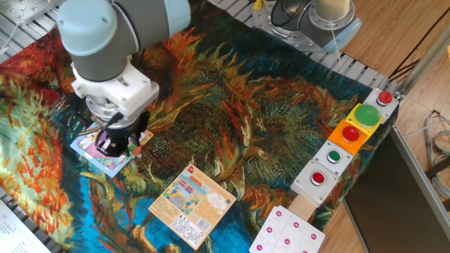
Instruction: Assemble one piece of a puzzle
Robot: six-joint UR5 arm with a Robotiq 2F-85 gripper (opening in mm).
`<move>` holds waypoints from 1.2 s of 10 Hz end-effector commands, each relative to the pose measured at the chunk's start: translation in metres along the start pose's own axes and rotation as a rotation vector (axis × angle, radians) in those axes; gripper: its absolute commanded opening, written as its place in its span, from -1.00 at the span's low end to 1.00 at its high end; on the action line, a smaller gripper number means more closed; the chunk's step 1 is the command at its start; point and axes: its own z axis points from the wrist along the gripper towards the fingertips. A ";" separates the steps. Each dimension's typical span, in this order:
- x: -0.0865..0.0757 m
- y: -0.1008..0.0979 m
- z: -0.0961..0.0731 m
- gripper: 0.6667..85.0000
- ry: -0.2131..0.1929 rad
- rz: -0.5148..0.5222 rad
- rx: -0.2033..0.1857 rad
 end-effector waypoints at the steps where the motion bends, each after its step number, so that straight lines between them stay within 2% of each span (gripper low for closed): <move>1: -0.009 0.003 0.003 -0.98 -0.055 0.027 -0.009; 2: 0.002 0.006 0.004 -0.98 -0.041 0.002 -0.009; 4: 0.040 0.018 0.004 -0.98 -0.010 -0.039 -0.024; 5: 0.047 0.021 0.003 -0.98 -0.004 -0.047 -0.023; 6: 0.039 0.024 0.003 -0.98 -0.036 -0.014 -0.035; 7: 0.022 0.024 0.002 -0.98 -0.101 0.016 -0.038; 9: 0.019 0.022 0.001 -0.98 -0.112 0.079 -0.032; 10: 0.015 0.018 0.007 -0.98 -0.100 0.091 -0.017; 12: 0.042 0.019 0.016 -0.98 -0.047 0.034 -0.014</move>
